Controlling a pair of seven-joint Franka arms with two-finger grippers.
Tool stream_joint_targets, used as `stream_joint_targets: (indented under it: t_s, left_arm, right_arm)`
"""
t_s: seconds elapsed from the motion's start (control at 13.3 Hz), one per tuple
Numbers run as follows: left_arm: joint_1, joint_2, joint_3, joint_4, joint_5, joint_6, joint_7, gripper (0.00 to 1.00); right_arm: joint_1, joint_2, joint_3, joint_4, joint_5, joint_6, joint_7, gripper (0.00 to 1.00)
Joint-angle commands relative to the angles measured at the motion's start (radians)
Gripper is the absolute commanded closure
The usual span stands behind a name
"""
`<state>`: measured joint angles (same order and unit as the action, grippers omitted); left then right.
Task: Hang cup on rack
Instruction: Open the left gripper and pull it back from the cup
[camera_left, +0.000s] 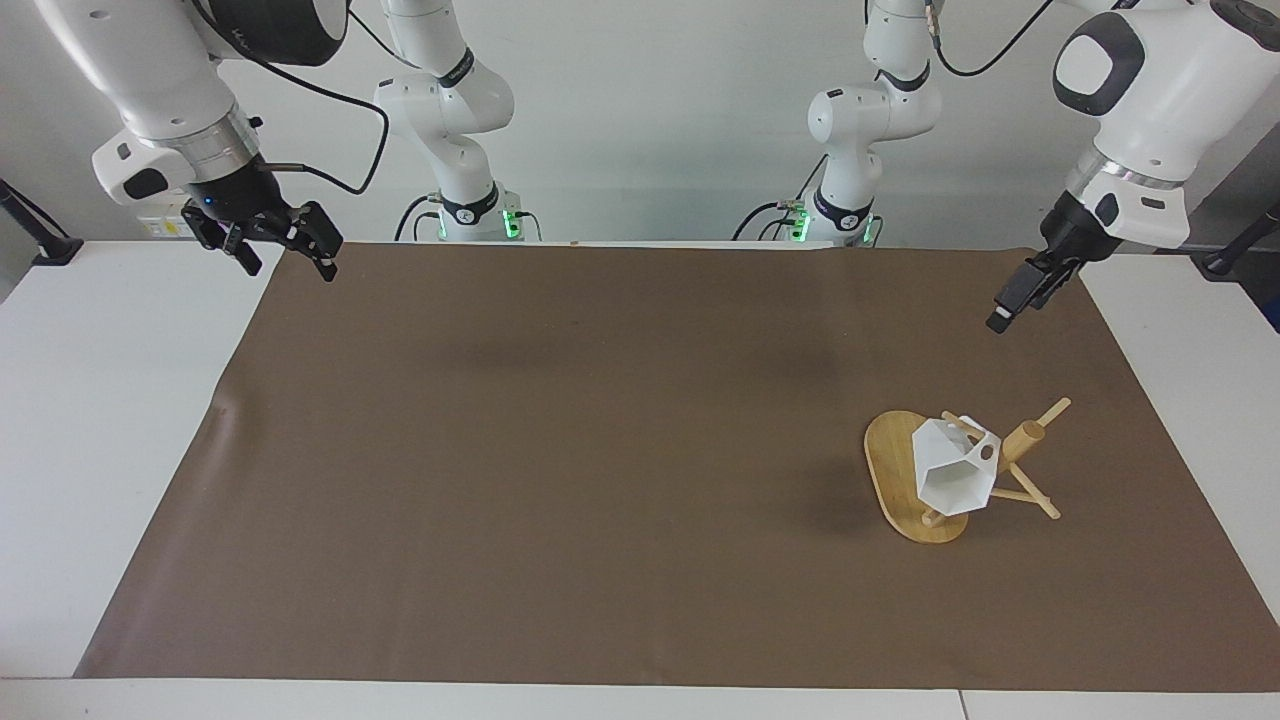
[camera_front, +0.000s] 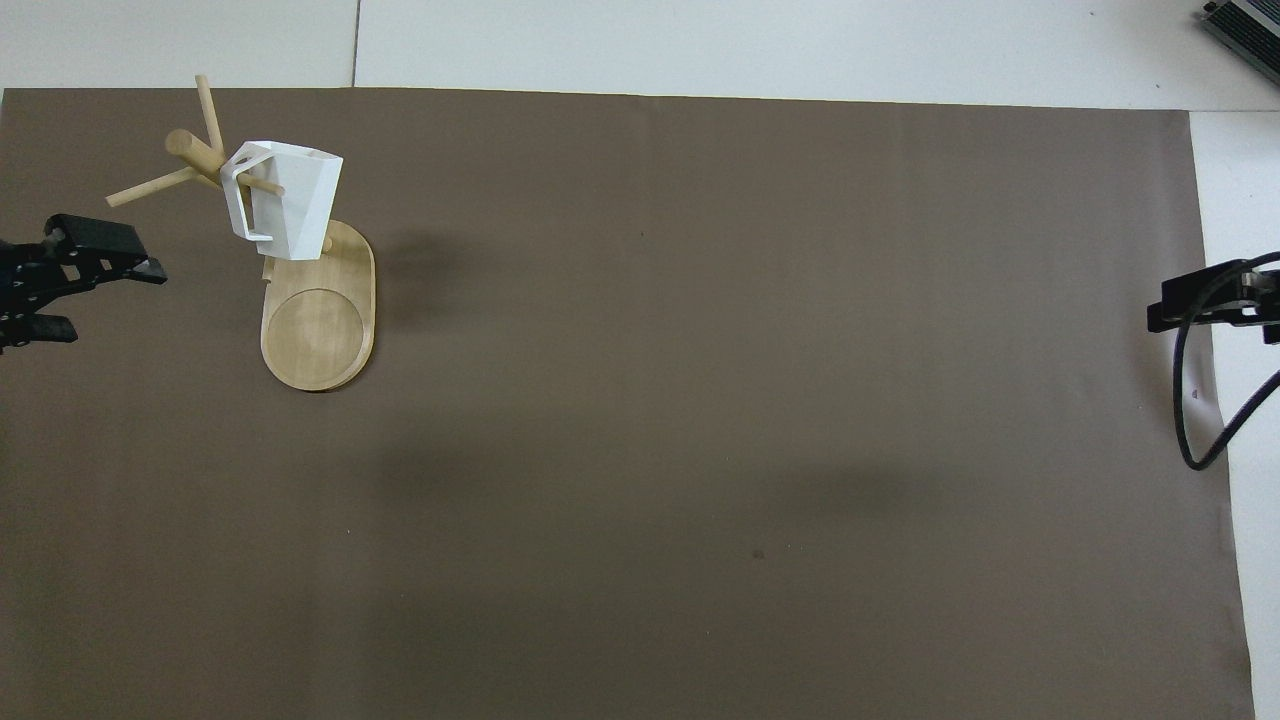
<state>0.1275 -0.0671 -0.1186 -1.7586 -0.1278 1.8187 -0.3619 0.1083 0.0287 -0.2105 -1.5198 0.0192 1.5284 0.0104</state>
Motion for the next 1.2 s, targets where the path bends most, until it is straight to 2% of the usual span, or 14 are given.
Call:
stream_joint_targets:
  t_s: [0.0, 0.3, 0.53, 0.83, 1.13]
  left_arm:
    - [0.009, 0.000, -0.010, 0.062, 0.060, -0.088, 0.164, 0.00]
    - [-0.043, 0.023, 0.007, 0.177, 0.117, -0.209, 0.306, 0.00]
    - [-0.166, 0.047, 0.143, 0.246, 0.114, -0.320, 0.401, 0.00]
    - [-0.209, 0.111, 0.155, 0.378, 0.117, -0.430, 0.442, 0.00]
    - [-0.198, 0.095, 0.168, 0.380, 0.119, -0.464, 0.596, 0.00]
  right_arm:
    - [-0.004, -0.007, 0.000, -0.008, 0.005, -0.002, -0.004, 0.00]
    - [-0.004, -0.007, 0.000, -0.008, 0.005, -0.002, -0.004, 0.00]
    - [-0.004, -0.007, 0.000, -0.008, 0.005, -0.002, -0.004, 0.00]
    - [-0.004, -0.007, 0.000, -0.008, 0.005, -0.002, -0.004, 0.00]
    - [-0.004, -0.007, 0.000, -0.008, 0.005, -0.002, -0.004, 0.00]
